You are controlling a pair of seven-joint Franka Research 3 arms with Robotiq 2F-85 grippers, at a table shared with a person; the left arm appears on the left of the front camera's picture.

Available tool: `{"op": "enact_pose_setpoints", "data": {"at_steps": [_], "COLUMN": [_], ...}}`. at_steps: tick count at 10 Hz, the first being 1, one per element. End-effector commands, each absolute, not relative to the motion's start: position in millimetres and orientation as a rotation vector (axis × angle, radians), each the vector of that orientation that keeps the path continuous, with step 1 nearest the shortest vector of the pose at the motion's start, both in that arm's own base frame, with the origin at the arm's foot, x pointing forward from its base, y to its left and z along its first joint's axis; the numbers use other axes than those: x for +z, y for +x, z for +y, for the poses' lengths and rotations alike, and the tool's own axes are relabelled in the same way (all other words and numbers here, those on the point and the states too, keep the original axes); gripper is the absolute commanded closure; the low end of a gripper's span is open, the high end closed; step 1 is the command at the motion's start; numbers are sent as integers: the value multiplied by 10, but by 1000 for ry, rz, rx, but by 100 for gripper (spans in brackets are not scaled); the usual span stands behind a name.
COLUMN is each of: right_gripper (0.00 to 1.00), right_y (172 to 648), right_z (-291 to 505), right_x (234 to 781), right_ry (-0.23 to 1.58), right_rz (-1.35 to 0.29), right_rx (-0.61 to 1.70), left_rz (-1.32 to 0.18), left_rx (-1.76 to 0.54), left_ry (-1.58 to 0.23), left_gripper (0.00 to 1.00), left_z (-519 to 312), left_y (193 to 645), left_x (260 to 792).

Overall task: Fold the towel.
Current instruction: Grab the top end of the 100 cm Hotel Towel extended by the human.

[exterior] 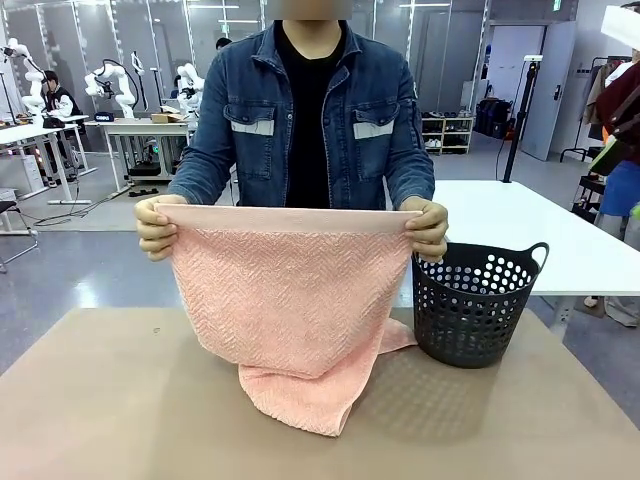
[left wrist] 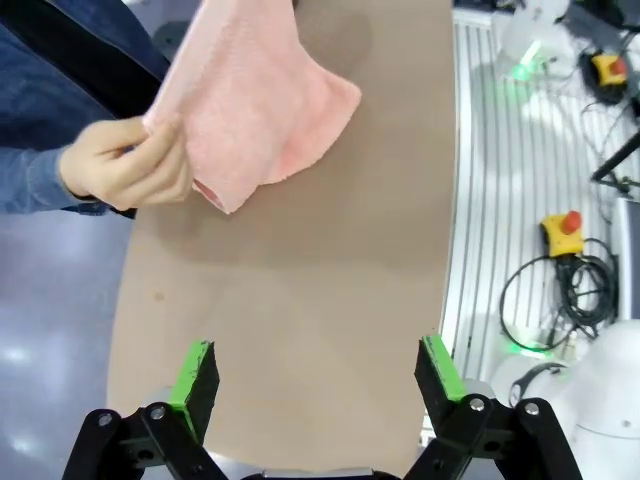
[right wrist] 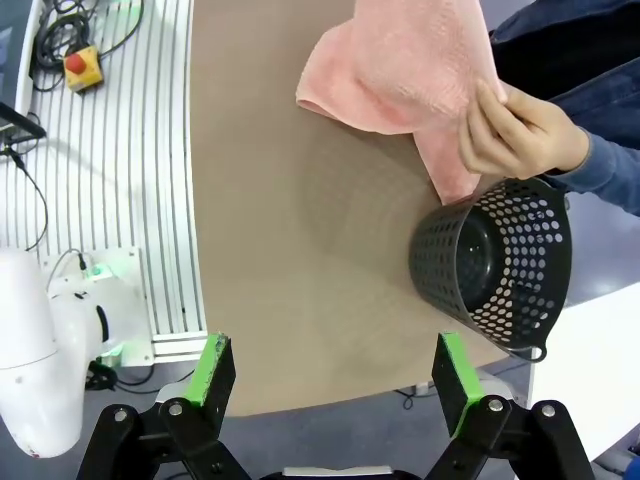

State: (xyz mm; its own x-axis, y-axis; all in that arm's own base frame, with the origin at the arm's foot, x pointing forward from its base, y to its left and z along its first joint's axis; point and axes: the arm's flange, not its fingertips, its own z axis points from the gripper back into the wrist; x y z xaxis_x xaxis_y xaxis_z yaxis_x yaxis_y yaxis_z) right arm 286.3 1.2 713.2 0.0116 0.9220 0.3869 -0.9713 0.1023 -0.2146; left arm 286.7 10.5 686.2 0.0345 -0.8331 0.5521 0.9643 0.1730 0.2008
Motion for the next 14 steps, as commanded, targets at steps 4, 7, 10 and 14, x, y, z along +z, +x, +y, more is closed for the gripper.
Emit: {"op": "enact_pose_setpoints", "data": {"at_steps": [4,7,10,14], "right_gripper": [0,0,0,0], "right_y": [2848,2967,3091,3459], "right_z": [-15,724,1315,2079], "right_x": [7171,7556,7731,7759], "right_ry": [123,127,72,34], "right_rz": [-501,-470,-394,-372], "right_rx": [1484,1555,1524,1603], "left_rz": [-633,-552,-363,-270], "left_rx": [-1415,-1584,-1544,-1557], "left_ry": [-256,41,207,258], "left_gripper": [0,0,0,0], "left_z": [78,-723,-1484,-2183], "left_y": [2866,3029,3276,3675], "left_x": [6862,7409,7789,7730]}}
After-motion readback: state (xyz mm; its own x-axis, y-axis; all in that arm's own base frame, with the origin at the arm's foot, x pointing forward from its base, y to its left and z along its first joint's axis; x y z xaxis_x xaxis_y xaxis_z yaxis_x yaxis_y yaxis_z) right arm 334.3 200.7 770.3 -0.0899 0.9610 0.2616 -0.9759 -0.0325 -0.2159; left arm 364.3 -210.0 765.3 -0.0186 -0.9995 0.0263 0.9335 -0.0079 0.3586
